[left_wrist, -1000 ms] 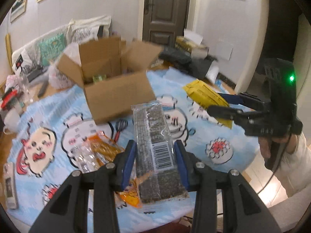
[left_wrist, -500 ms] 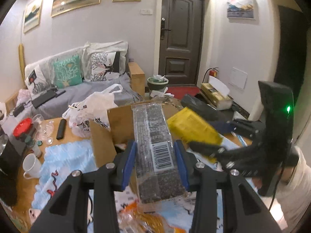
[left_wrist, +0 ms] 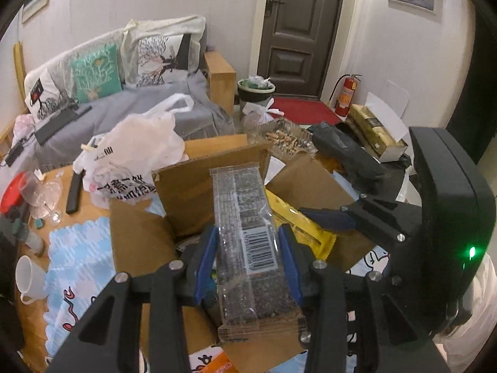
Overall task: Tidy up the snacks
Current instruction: 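Carry both packs into the box and open both grippers, then grasp the orange sausage pouch with the right gripper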
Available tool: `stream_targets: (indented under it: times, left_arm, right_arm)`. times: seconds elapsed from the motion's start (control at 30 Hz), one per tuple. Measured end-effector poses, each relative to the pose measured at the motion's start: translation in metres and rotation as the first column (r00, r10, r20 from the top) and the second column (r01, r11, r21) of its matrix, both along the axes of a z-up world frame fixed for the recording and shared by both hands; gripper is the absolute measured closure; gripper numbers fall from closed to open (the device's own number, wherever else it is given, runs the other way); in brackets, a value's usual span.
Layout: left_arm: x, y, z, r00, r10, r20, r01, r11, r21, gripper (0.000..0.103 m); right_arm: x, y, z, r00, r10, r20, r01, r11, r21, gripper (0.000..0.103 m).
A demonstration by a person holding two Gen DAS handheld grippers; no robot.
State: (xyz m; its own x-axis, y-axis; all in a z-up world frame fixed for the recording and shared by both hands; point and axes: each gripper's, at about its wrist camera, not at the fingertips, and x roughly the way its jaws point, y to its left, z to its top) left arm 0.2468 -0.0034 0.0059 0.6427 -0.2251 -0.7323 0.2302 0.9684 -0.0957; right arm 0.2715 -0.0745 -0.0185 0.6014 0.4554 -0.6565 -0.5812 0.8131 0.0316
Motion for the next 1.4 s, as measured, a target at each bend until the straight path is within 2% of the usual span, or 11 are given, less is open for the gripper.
stream_targets:
  times: [0.13, 0.3, 0.5, 0.63, 0.87, 0.97, 1.1, 1.23, 1.3, 1.37, 1.4]
  left_arm:
    - [0.01, 0.001, -0.008, 0.999, -0.007, -0.035, 0.007, 1.0, 0.008, 0.062]
    - [0.007, 0.007, -0.006, 0.999, 0.015, -0.028, -0.015, 1.0, -0.003, 0.051]
    - [-0.006, 0.014, 0.003, 1.0, 0.022, 0.004, -0.022, 1.0, -0.018, 0.042]
    - [-0.032, 0.019, 0.012, 0.998, 0.032, 0.057, -0.032, 0.999, 0.001, 0.031]
    - [-0.1, 0.037, 0.006, 0.99, 0.07, 0.119, -0.074, 0.997, 0.032, 0.03]
    - [-0.136, 0.049, -0.009, 0.985, 0.109, 0.13, -0.114, 0.993, 0.029, 0.029]
    - [-0.176, 0.062, -0.04, 0.979, 0.166, 0.123, -0.172, 0.984, 0.042, 0.029]
    - [-0.207, 0.073, -0.077, 0.972, 0.217, 0.089, -0.221, 0.975, 0.032, 0.029]
    - [-0.216, 0.075, -0.092, 0.971, 0.231, 0.069, -0.234, 0.972, 0.036, 0.029]
    - [-0.224, 0.076, -0.107, 0.972, 0.231, 0.041, -0.232, 0.972, 0.031, 0.029]
    - [-0.224, 0.075, -0.112, 0.972, 0.231, 0.032, -0.232, 0.972, 0.027, 0.029]
  right_arm:
    - [0.005, 0.004, -0.006, 1.0, 0.002, -0.002, -0.002, 0.999, -0.038, 0.037]
    - [-0.002, 0.004, -0.007, 1.0, 0.0, 0.022, 0.001, 0.998, -0.06, 0.031]
    - [-0.016, -0.007, -0.001, 1.0, 0.013, 0.023, -0.013, 1.0, -0.028, 0.031]
    - [-0.033, -0.014, 0.008, 0.999, 0.032, 0.032, -0.032, 0.999, 0.016, 0.031]
    - [-0.097, -0.016, 0.01, 0.993, 0.109, 0.052, -0.113, 0.99, 0.083, 0.031]
    - [-0.124, -0.015, -0.004, 0.991, 0.13, 0.037, -0.133, 0.986, 0.102, 0.031]
    - [-0.151, -0.008, -0.033, 0.991, 0.133, 0.026, -0.135, 0.988, 0.08, 0.031]
    - [-0.17, 0.002, -0.075, 0.989, 0.141, -0.046, -0.137, 0.988, 0.067, 0.031]
    - [-0.176, 0.007, -0.093, 0.987, 0.141, -0.074, -0.137, 0.989, 0.057, 0.028]
    - [-0.181, 0.012, -0.109, 0.987, 0.135, -0.089, -0.131, 0.991, 0.04, 0.019]
    - [-0.184, 0.014, -0.115, 0.986, 0.134, -0.096, -0.131, 0.991, 0.036, 0.019]
